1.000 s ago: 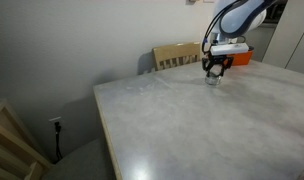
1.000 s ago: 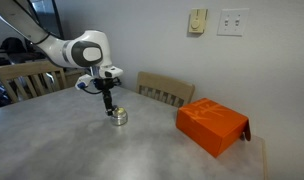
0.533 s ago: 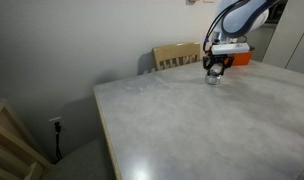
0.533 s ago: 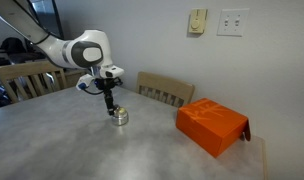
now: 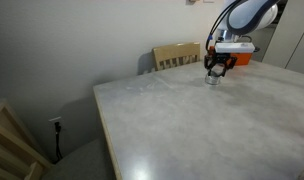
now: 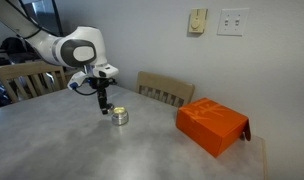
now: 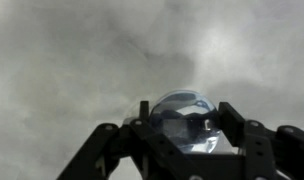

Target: Pick the lid from the table, place it on the bottle, put it back on the table then place it on the bottle again

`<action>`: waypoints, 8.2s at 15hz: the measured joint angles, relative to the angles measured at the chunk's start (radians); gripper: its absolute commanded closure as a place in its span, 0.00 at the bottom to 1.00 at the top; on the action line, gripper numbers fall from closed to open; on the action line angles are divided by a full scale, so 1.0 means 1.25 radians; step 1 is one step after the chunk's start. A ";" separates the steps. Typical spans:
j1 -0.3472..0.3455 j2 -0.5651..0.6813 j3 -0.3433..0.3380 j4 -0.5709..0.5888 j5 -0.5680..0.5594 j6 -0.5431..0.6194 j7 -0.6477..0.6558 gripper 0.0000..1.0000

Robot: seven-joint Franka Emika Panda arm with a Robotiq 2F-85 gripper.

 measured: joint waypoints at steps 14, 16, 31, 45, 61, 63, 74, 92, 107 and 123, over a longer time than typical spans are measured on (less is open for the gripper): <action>-0.068 -0.043 0.041 -0.080 0.111 0.108 -0.185 0.31; -0.057 -0.044 0.038 -0.081 0.109 0.108 -0.185 0.31; -0.162 -0.072 0.067 0.026 0.188 -0.166 -0.288 0.56; -0.123 0.094 0.066 0.232 0.183 -0.288 -0.241 0.56; -0.132 0.114 0.017 0.268 0.180 -0.289 -0.194 0.56; -0.132 0.116 0.016 0.281 0.180 -0.292 -0.194 0.56; -0.139 0.198 0.022 0.403 0.181 -0.357 -0.194 0.56; -0.140 0.221 0.015 0.442 0.181 -0.440 -0.159 0.56; -0.142 0.232 0.016 0.441 0.181 -0.432 -0.159 0.56; -0.201 0.230 0.042 0.453 0.267 -0.415 -0.218 0.56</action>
